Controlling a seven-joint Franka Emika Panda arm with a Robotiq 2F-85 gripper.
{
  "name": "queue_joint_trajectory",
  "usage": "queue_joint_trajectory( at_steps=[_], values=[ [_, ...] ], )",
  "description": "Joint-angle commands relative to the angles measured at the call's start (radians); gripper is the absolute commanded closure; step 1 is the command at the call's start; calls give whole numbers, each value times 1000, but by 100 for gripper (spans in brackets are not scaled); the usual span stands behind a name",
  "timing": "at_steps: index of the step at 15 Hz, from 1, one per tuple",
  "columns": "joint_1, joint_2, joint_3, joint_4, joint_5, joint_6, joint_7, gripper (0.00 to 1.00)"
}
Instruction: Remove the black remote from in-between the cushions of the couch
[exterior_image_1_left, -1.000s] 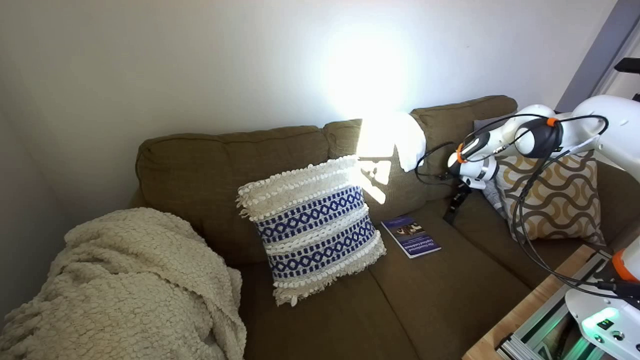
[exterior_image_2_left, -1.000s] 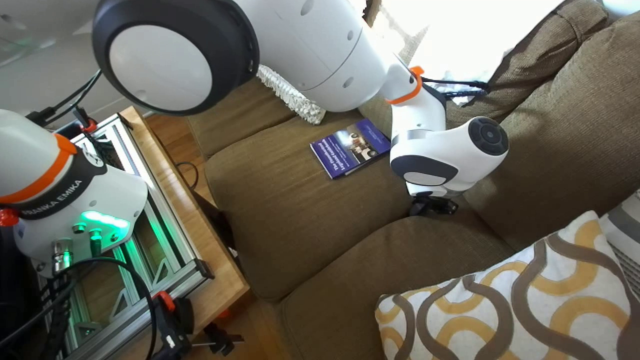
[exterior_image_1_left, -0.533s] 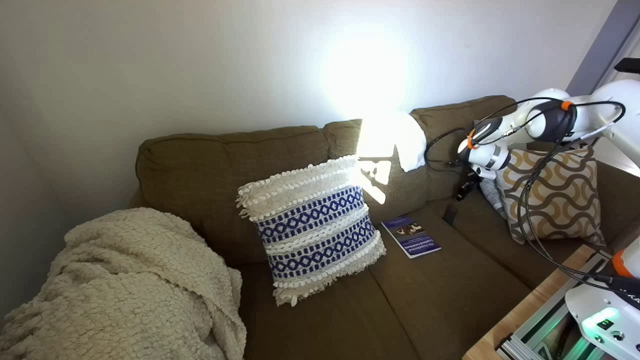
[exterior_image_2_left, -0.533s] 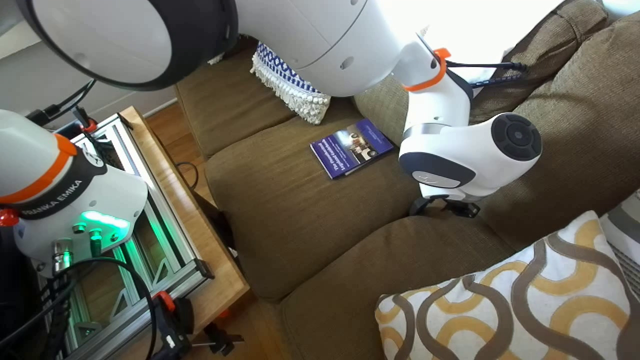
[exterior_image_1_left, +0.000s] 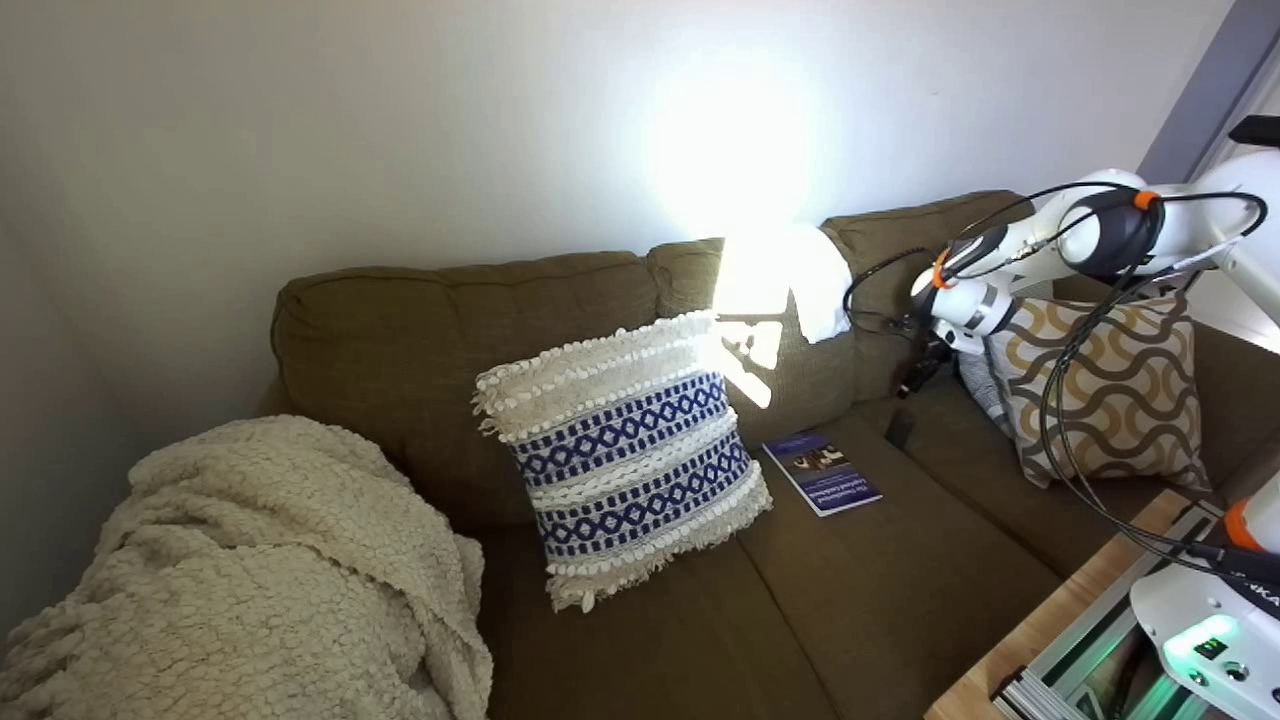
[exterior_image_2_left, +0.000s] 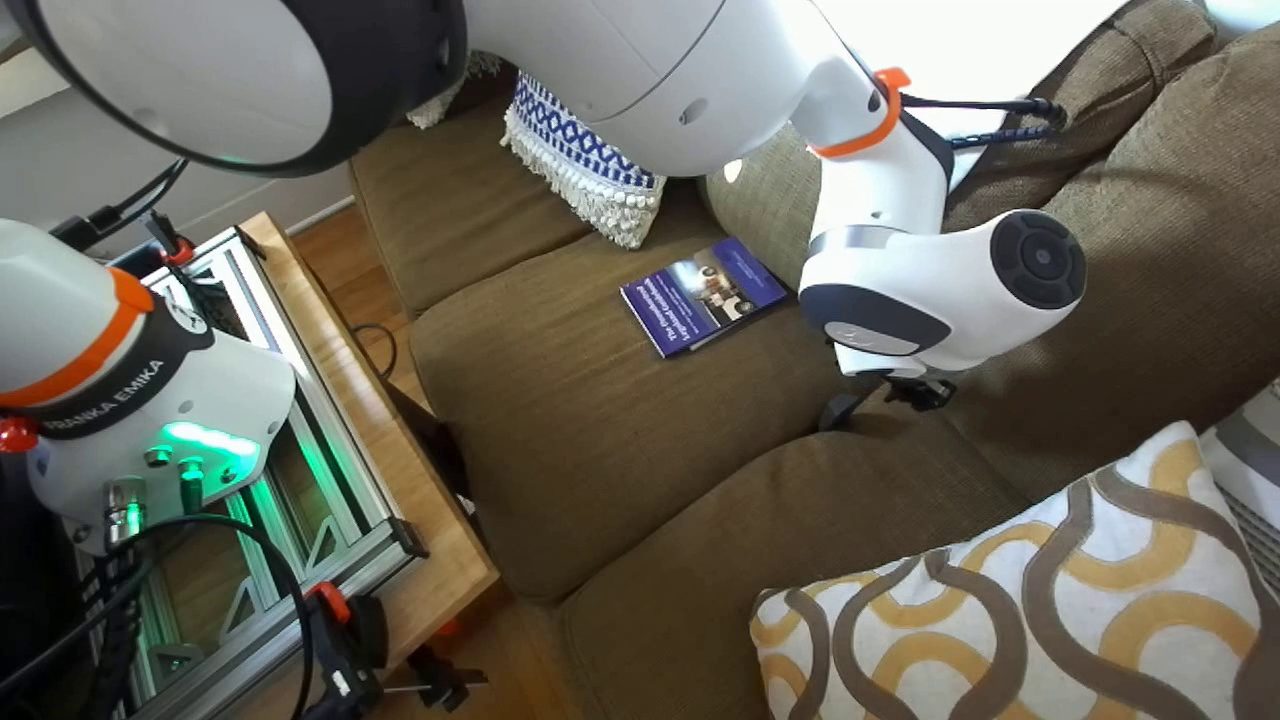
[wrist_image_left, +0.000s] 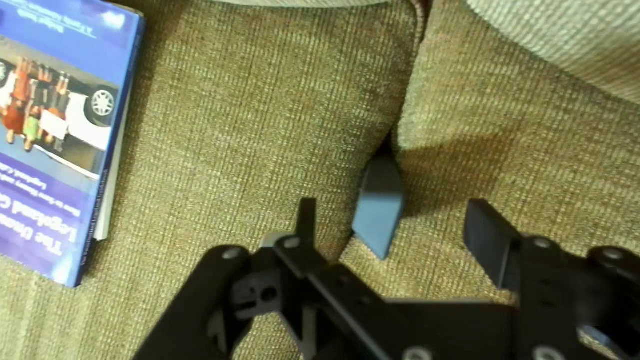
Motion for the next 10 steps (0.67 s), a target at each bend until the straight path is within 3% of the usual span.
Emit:
queue_joint_trajectory(
  at_steps=[1,5,10],
  values=[
    [-5,56,14,68,-2,-94,7,0],
    [19,115,-20,128,-25,-159,57,0],
    [56,168,-80,184,-80,-120,115,0]
  ],
)
